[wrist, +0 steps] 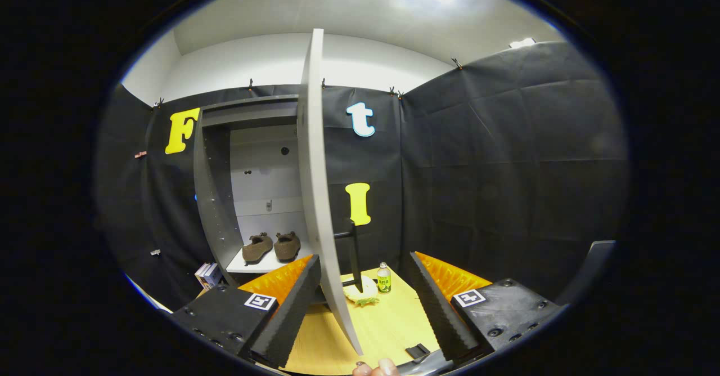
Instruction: Open the shoe cabinet door, grab the shoes and put them into the shoe cabinet, then close the shoe cabinet door.
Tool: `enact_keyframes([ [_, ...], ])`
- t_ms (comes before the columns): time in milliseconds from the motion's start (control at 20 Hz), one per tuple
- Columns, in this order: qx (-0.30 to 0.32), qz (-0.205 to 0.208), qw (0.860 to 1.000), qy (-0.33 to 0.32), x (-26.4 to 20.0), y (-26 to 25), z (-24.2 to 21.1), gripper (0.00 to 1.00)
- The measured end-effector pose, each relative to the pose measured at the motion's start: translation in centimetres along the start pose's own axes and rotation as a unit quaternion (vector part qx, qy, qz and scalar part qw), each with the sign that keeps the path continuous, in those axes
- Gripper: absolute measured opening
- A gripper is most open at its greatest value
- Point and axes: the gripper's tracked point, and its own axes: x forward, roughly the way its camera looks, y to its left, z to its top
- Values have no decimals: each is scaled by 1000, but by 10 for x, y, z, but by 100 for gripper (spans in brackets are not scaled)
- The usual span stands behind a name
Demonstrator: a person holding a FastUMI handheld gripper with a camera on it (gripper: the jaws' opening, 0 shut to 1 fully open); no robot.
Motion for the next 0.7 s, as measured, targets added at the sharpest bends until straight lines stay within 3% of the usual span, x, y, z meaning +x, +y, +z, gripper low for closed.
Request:
enact_keyframes([
  [250,1,51,998,32,35,-19,-21,99],
  [550,6,115,992,59,64,-8,-38,99],
  [700,18,127,990,60,70,-7,-37,99],
])
